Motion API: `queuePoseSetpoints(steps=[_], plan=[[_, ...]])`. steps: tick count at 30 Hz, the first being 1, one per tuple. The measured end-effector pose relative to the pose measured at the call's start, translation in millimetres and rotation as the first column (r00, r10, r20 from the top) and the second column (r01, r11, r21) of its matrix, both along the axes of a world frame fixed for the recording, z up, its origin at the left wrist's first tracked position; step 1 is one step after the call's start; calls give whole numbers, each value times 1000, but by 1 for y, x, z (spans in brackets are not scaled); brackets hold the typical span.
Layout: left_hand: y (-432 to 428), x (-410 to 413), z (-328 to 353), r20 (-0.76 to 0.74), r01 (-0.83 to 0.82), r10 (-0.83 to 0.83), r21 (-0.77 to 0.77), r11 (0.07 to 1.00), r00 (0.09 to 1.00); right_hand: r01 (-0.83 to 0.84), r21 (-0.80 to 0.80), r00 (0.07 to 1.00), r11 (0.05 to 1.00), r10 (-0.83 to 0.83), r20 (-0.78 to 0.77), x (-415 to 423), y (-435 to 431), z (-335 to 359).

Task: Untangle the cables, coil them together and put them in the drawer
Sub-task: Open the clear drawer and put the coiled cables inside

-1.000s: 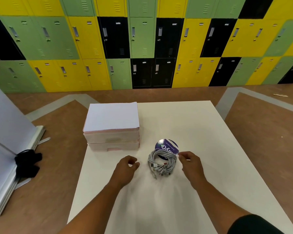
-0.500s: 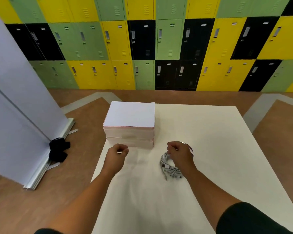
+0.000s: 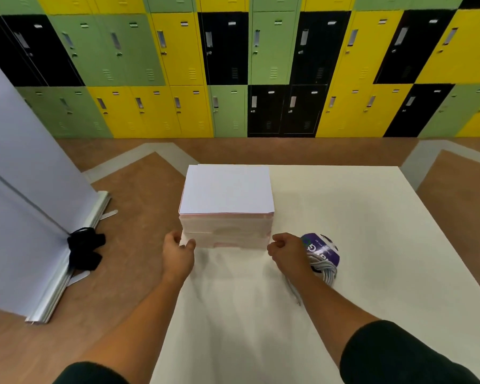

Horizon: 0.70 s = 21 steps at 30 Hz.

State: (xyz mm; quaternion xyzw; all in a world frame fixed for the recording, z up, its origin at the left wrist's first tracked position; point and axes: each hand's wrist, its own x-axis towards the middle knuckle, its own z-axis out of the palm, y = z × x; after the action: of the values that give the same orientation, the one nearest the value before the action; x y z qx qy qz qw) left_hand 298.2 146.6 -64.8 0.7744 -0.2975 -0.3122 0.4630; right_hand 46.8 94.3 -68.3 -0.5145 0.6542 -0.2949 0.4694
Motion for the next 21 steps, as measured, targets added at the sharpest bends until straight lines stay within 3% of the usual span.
queuePoseSetpoints(steps=[13,21], plan=[[-24,36,-17,-15,80,-80,19,997,997,224,0,973,975,-224,-54,31,-20,-11],[-14,37,-15,4,83,-83,29,996,997,236,-15,970,972,-237,-49,34,-15,-17]])
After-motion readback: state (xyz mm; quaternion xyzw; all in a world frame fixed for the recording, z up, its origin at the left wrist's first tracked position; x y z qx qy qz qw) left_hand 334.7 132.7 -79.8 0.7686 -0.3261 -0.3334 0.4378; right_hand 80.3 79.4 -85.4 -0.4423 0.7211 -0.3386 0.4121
